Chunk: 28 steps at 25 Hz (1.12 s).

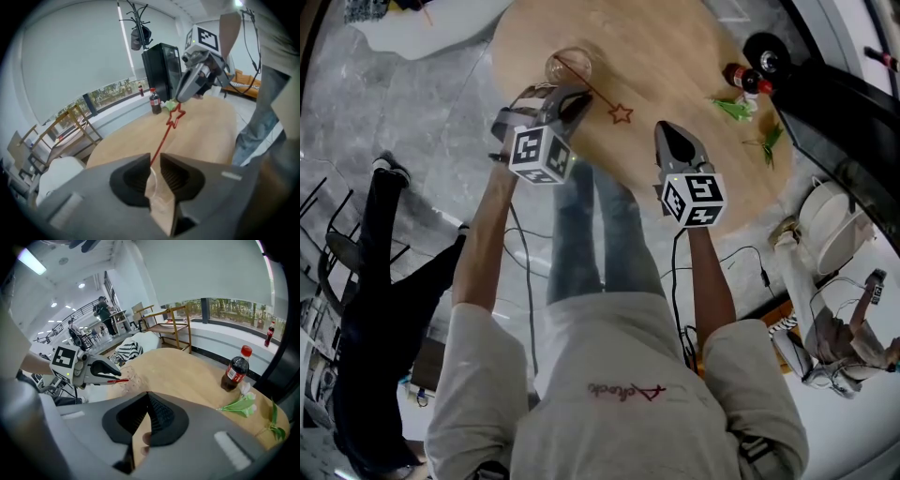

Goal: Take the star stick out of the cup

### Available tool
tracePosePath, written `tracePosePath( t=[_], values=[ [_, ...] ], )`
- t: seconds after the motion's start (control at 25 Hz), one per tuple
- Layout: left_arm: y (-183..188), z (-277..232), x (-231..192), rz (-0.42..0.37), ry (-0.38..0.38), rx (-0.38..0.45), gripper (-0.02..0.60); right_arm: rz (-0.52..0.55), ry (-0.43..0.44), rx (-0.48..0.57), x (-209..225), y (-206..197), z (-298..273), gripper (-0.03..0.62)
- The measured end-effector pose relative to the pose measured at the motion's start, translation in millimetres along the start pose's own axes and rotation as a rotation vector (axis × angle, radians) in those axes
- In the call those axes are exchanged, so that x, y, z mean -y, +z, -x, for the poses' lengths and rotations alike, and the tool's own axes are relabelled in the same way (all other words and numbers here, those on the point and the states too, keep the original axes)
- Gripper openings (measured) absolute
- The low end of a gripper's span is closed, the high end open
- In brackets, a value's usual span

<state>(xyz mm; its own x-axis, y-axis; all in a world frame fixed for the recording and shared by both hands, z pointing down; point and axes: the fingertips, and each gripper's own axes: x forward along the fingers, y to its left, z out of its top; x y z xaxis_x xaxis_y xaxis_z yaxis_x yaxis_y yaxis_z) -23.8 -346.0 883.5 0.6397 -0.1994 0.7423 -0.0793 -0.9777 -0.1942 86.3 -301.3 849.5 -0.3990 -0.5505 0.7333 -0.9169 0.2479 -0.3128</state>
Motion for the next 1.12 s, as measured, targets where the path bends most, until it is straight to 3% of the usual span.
tracePosePath(
  t=[0.16, 0.48, 0.72, 1.12],
  values=[
    [-1.5, -4.4, 1.6, -0.043, -0.014, -0.015, 0.091, -0.001, 0.003, 0.000, -0.5, 0.5, -0.9, 0.005],
    [3.9, -14.3, 0.8, -0.108, -0.026, -0.030, 0.080, -0.010, 0.008, -0.006, 0.7, -1.7, -0.3, 0.005],
    [0.5, -23.2, 5.5, -0.251, -0.016, -0.070, 0.049, -0.025, 0.006, -0.004, 6.3, -3.7, -0.6, 0.003],
    [4.9, -19.6, 0.3, -0.263, 0.016, -0.050, 0.005, -0.030, 0.009, -0.002, 4.4, -2.9, -0.6, 0.003]
  ],
)
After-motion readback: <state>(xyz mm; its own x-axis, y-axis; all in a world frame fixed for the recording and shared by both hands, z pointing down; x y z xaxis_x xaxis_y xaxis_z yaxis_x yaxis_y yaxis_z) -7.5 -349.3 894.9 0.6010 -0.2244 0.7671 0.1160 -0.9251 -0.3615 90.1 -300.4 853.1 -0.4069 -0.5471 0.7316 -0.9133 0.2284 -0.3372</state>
